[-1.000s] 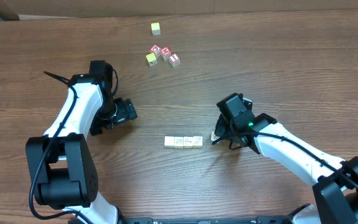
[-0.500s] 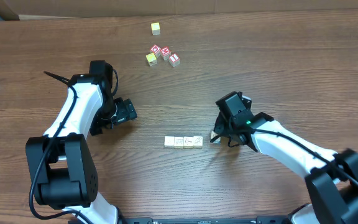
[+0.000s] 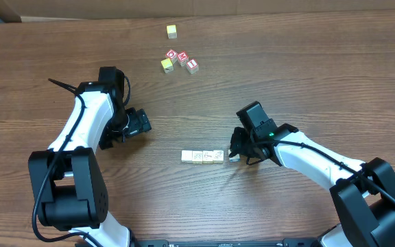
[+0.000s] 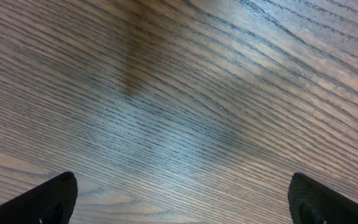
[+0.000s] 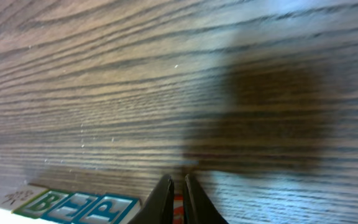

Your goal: Flip 5 blocks

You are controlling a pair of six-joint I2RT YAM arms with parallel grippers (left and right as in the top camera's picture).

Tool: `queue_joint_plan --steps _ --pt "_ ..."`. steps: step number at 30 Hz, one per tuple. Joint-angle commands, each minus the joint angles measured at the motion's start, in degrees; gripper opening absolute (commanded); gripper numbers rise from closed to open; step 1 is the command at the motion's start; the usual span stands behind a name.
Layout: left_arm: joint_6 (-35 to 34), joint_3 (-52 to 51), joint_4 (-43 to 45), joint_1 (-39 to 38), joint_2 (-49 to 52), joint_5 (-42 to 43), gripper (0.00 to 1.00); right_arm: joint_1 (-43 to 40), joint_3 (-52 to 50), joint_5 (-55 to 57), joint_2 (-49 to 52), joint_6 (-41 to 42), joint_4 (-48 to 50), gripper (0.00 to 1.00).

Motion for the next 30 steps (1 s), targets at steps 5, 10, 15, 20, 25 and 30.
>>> queue_joint_plan --steps 5,10,15,20,25,30 --pt "0.48 1.03 -0.11 -0.13 -1.51 -0.35 1.00 -0.59 0.87 -1.79 0.13 0.26 1.64 0.13" --pt "0.48 1.03 -0.11 -0.13 -1.51 -0.35 1.00 -1.25 0.87 -1.77 0.15 0.26 -1.14 0.15" --pt "0.48 1.05 -0.11 -0.13 -1.51 -0.35 1.00 -1.25 0.87 1.62 0.15 0.31 -3.30 0.17" --pt "0.48 1.03 -0.11 -0.13 -1.51 -0.35 1.00 -0.87 0.87 1.03 0.15 1.36 -4.83 0.19" --pt "0.48 1.03 -0.11 -0.13 -1.51 -0.35 1.00 -0.81 0.87 1.18 0.15 1.36 -5.73 0.22" --pt "0.48 1.03 -0.11 -0.13 -1.51 -0.35 1.00 -1.18 0.87 1.62 0.15 1.31 -4.68 0.23"
